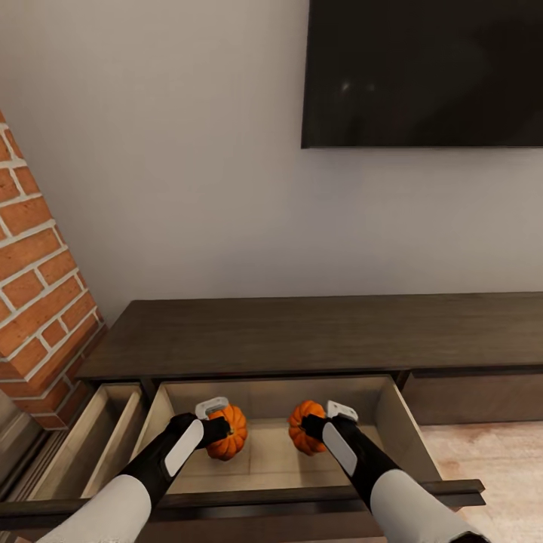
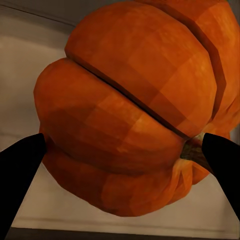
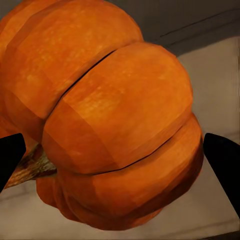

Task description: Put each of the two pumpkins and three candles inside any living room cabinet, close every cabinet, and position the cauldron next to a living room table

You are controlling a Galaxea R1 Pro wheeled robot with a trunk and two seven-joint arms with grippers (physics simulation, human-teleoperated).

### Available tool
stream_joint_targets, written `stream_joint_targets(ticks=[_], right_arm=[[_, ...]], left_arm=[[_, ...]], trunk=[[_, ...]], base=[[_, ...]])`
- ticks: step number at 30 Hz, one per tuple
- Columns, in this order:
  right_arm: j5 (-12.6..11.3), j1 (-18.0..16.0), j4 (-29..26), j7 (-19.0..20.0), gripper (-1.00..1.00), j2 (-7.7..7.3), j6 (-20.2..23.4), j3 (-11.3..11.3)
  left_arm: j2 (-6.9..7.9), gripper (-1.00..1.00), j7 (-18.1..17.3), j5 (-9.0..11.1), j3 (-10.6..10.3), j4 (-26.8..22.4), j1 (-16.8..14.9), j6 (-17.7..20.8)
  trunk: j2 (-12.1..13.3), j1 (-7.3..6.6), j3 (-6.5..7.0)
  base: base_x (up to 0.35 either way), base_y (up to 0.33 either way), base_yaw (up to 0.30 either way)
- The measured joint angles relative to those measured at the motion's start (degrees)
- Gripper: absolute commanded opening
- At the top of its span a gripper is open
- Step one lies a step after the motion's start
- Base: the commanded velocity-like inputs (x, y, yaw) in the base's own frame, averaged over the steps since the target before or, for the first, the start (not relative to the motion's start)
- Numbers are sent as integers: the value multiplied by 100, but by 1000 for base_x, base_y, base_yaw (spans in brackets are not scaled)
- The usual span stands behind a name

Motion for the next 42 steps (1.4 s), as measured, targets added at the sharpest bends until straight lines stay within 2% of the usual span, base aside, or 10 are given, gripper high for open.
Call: stream_joint_targets(ticks=[12,21,42], right_arm=[[-11,-330,509,0,-100,38,-29,-7],[-6,-356,568,3,-100,50,-30,-9],[-21,-356,564,10,-100,49,4,-9]], left_arm=[[32,-100,0,9,16,22,-27,-86],[46,-100,-1,12,31,10,-27,-84],[51,-100,0,16,43,11,-26,-82]], trunk=[[0,0,0],[0,0,0],[-28,55,-465]], base=[[0,0,0],[0,0,0],[0,0,0]])
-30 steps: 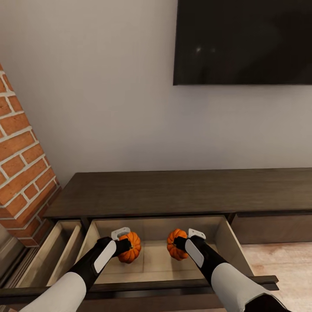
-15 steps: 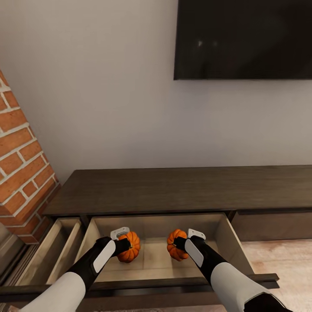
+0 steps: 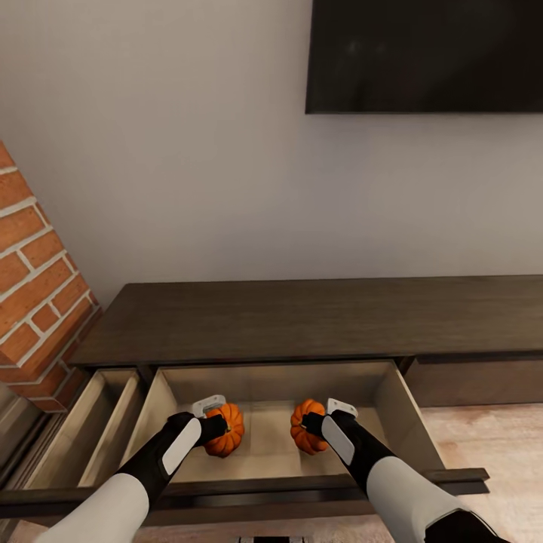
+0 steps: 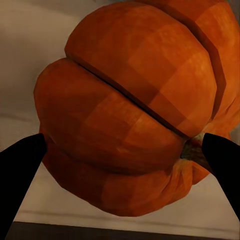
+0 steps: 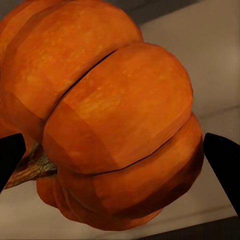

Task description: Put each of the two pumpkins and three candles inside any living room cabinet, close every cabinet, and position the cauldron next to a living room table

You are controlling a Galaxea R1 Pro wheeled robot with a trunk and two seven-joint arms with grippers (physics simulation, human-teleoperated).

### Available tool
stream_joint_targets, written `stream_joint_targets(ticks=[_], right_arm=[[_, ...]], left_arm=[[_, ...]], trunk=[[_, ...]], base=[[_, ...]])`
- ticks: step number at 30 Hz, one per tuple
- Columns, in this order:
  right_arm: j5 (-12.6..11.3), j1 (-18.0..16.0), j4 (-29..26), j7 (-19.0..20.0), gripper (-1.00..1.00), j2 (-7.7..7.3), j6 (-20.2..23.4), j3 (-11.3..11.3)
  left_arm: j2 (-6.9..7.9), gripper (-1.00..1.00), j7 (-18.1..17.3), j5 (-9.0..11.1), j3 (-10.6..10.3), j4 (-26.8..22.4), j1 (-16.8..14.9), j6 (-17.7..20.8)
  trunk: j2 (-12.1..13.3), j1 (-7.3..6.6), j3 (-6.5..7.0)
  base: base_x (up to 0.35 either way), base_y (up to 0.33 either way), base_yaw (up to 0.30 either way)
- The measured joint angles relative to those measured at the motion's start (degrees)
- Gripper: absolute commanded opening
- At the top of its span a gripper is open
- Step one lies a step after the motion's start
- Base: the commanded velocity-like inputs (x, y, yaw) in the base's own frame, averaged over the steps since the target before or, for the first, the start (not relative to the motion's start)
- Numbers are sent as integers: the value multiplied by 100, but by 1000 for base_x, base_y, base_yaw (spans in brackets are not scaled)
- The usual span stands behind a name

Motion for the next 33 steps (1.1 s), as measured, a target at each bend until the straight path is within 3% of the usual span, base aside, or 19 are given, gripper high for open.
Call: stream_joint_targets(ticks=[13,29,30,33], right_arm=[[-6,0,0,26,-100,0,12,0],[-2,-1,-2,26,-100,0,18,0],[4,-1,-2,27,100,0,21,0],[-1,-1,-3,12,100,0,21,2]], left_arm=[[-2,-100,0,1,-2,0,0,0],[1,-100,-2,-1,-6,-1,-1,-4],[3,-100,-2,-3,-7,-1,-1,-2],[4,-100,-1,-6,-2,-1,-1,-2]], trunk=[[-12,23,-200],[-15,28,-244],[-15,28,-244],[-15,28,-244]], base=[[0,0,0],[0,0,0],[0,0,0],[0,0,0]])
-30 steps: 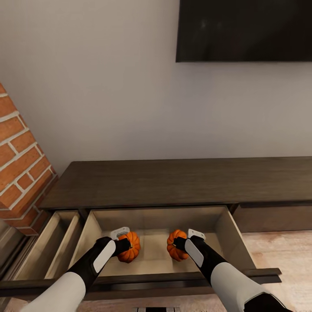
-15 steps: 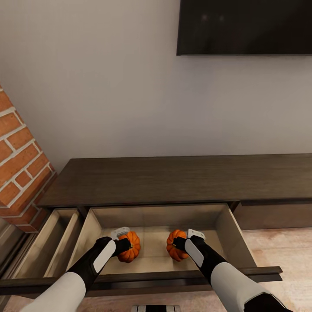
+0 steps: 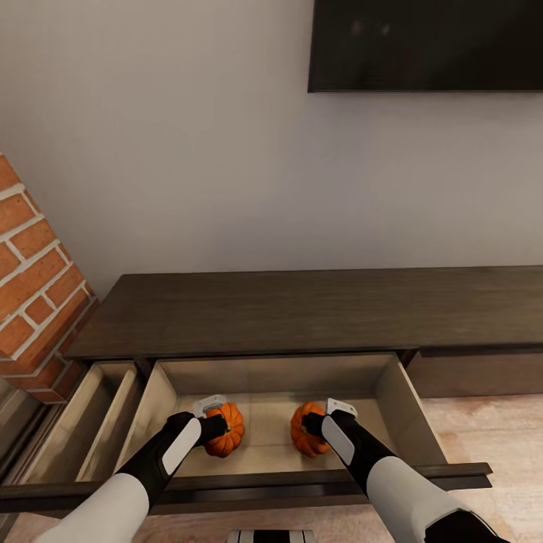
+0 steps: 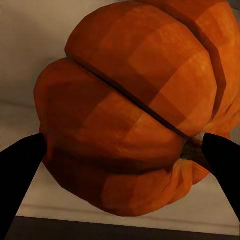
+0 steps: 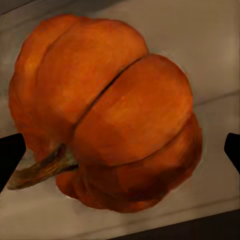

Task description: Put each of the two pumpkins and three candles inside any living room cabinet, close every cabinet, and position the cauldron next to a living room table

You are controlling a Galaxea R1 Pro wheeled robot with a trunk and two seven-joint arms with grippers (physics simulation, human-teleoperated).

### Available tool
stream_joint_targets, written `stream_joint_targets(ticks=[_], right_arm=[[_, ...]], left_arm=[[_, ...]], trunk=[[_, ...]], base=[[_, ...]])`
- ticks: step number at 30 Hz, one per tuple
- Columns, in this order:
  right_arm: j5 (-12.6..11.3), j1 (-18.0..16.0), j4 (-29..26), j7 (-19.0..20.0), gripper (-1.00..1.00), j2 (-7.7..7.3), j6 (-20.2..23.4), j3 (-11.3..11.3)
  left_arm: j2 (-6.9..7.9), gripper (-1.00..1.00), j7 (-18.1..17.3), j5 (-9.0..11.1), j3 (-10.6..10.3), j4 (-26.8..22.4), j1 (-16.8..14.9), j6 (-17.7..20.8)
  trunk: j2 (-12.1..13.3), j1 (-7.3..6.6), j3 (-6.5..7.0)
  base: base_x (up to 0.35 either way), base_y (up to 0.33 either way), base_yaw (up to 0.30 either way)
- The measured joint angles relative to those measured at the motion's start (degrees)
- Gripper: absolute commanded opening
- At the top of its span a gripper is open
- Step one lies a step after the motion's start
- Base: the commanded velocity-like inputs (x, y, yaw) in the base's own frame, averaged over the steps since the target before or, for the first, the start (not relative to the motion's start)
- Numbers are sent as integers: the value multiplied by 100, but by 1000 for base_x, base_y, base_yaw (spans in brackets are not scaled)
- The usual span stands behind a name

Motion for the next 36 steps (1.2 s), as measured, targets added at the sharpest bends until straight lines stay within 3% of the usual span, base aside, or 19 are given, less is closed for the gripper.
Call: stream_joint_targets(ticks=[2,3,12,36], right_arm=[[0,0,0,0,100,0,0,0],[0,0,0,0,100,0,0,0],[0,0,0,0,100,0,0,0],[1,0,0,9,100,0,0,0]], left_arm=[[1,-100,-1,6,0,0,0,-1],[1,100,2,8,1,0,0,-2],[5,100,-5,14,3,-7,0,-1],[89,100,-35,30,24,-352,0,74]], trunk=[[0,0,0],[0,0,0],[0,0,0],[32,-62,532]], base=[[0,0,0],[0,0,0],[0,0,0],[-43,0,0]])
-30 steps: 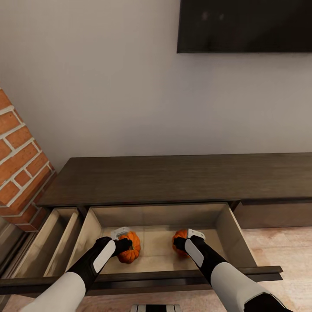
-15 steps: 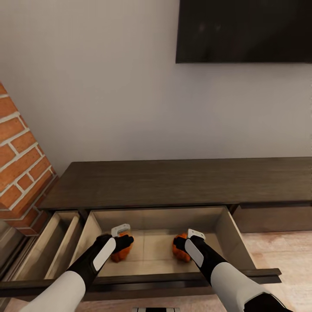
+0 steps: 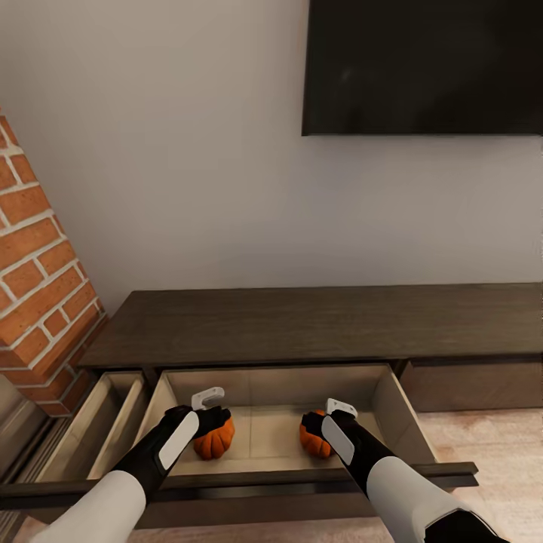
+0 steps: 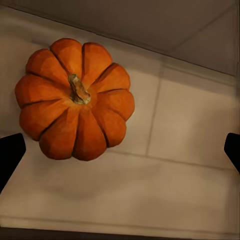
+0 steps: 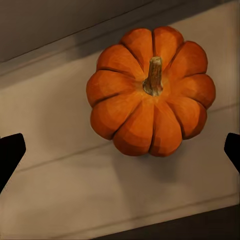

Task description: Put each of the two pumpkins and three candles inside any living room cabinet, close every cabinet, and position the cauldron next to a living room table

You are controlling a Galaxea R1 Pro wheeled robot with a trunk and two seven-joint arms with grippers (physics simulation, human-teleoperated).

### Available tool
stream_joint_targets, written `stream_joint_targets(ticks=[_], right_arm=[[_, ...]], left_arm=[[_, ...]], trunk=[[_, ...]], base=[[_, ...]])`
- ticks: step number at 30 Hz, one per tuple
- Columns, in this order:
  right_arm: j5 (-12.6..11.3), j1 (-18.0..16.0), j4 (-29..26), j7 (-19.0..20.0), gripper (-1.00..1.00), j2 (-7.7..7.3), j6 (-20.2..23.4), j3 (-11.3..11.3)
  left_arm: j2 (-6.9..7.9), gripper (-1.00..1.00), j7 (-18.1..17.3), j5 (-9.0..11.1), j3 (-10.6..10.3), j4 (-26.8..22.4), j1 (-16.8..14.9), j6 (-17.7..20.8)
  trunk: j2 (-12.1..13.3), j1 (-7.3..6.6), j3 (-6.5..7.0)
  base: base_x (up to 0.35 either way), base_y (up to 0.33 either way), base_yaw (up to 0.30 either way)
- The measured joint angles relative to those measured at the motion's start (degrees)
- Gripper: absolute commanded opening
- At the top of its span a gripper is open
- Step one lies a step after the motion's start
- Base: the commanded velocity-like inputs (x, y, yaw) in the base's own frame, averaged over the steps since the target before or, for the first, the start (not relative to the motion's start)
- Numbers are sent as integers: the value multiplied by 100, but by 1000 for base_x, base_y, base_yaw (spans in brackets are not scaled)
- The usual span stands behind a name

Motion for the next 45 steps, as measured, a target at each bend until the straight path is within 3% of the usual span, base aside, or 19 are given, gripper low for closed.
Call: stream_joint_targets(ticks=[45], right_arm=[[0,0,0,0,100,0,0,0]], left_arm=[[-6,100,-10,8,0,1,0,2]], trunk=[[60,-116,998]], base=[[-36,8,0]])
